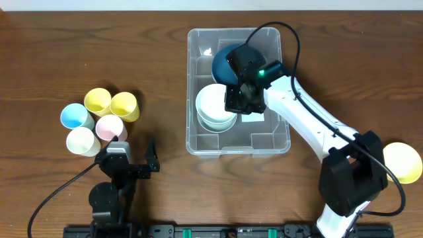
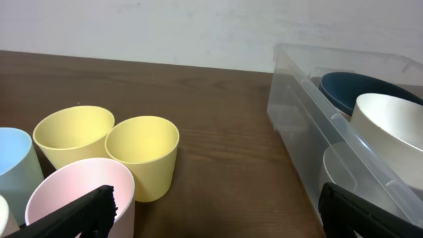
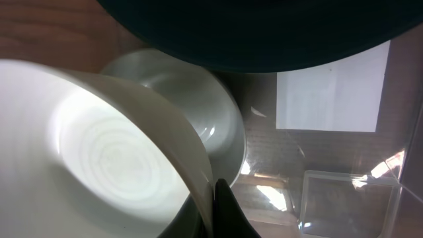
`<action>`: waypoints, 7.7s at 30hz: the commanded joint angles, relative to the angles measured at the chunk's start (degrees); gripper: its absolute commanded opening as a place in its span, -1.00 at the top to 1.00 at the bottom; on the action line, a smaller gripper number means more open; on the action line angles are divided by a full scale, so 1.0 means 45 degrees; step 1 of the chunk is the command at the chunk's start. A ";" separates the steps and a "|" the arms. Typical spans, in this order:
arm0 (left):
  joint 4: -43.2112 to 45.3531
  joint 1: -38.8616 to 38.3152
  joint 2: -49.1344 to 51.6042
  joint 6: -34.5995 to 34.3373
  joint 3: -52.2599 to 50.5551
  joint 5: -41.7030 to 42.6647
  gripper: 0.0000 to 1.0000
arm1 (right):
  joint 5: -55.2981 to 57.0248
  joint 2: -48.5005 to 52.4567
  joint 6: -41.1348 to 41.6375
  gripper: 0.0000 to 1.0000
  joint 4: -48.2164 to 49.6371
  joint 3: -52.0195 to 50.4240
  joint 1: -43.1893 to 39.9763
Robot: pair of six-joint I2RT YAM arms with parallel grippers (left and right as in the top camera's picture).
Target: Pack container
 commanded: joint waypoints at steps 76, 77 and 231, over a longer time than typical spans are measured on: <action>-0.0160 0.0087 -0.0078 0.0175 -0.0301 0.0126 -0.96 | 0.3245 -0.2501 -0.1554 -0.99 -0.4750 -0.0155 -1.5023; -0.0160 0.0087 -0.0078 0.0175 -0.0301 0.0121 -0.96 | 0.3249 -0.2501 -0.1685 -0.99 -0.4473 -0.0466 -1.5232; -0.0160 0.0087 -0.0078 0.0175 -0.0301 0.0126 -0.96 | 0.3283 0.1982 -0.1243 0.79 -0.1297 0.4007 0.3531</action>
